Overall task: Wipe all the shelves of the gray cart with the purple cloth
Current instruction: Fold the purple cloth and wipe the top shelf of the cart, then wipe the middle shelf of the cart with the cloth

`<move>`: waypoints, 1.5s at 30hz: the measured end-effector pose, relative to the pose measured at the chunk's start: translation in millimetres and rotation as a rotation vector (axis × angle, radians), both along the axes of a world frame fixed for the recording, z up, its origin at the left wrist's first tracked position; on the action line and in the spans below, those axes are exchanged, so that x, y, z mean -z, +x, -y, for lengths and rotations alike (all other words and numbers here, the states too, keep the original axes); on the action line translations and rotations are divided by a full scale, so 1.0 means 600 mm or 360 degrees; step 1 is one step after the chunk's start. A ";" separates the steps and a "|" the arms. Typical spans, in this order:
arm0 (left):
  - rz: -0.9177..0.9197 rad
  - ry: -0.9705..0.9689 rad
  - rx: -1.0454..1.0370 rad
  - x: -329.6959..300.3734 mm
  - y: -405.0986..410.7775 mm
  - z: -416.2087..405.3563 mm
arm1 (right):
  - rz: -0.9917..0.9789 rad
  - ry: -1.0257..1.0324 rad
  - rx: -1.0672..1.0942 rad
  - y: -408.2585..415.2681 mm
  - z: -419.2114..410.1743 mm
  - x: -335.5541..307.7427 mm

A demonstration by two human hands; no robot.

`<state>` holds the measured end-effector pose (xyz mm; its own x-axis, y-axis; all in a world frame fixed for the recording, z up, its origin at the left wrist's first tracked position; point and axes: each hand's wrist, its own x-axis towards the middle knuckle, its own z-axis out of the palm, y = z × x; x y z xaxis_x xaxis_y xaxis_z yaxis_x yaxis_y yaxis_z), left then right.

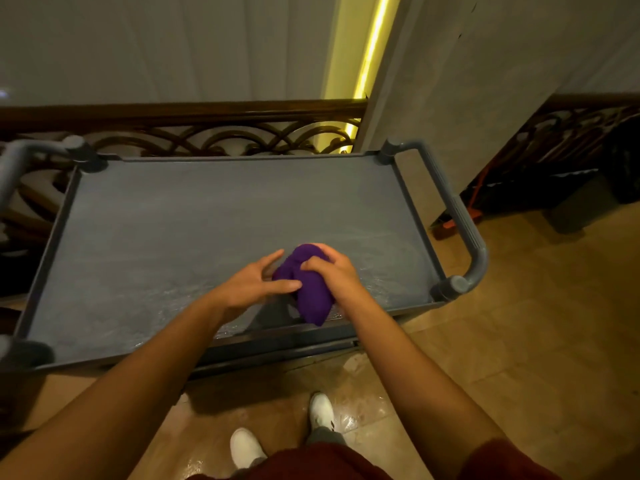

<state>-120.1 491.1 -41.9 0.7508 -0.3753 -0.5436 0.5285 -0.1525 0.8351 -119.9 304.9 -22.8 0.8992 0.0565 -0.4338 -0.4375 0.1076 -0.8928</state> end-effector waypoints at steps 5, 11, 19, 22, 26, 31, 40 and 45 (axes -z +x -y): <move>0.0025 -0.0451 -0.0131 -0.039 -0.015 0.029 | 0.0144 0.0310 0.0143 -0.004 -0.003 -0.052; -0.0263 -0.0254 0.0197 -0.056 -0.030 0.026 | 0.0625 -0.0261 -0.0028 -0.046 0.024 -0.081; -0.0242 -0.0555 -0.0375 -0.039 -0.083 0.078 | 0.0908 -0.1125 -0.0605 -0.151 0.011 -0.064; -0.0213 -0.0550 -0.0322 -0.039 -0.102 0.089 | 0.0770 -0.0717 -0.0311 -0.164 0.034 -0.057; -0.0157 -0.0563 -0.0460 -0.046 -0.116 0.119 | 0.0591 -0.0503 0.0460 -0.159 0.058 -0.039; -0.0102 -0.0596 -0.0612 -0.066 -0.128 0.156 | 0.0004 0.0038 0.0684 -0.196 0.100 0.011; 0.0219 0.0007 -0.0602 -0.069 -0.181 0.185 | 0.0078 0.0281 0.0696 -0.198 0.121 -0.005; 0.0259 0.0235 -0.0821 -0.081 -0.214 0.124 | 0.0134 -0.0042 0.0420 -0.213 0.105 -0.019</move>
<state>-248.8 416.6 6.9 0.8955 0.1344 -0.4242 0.4316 -0.0299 0.9016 -247.7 242.1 -11.3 0.9143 -0.1946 -0.3553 -0.3217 0.1843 -0.9288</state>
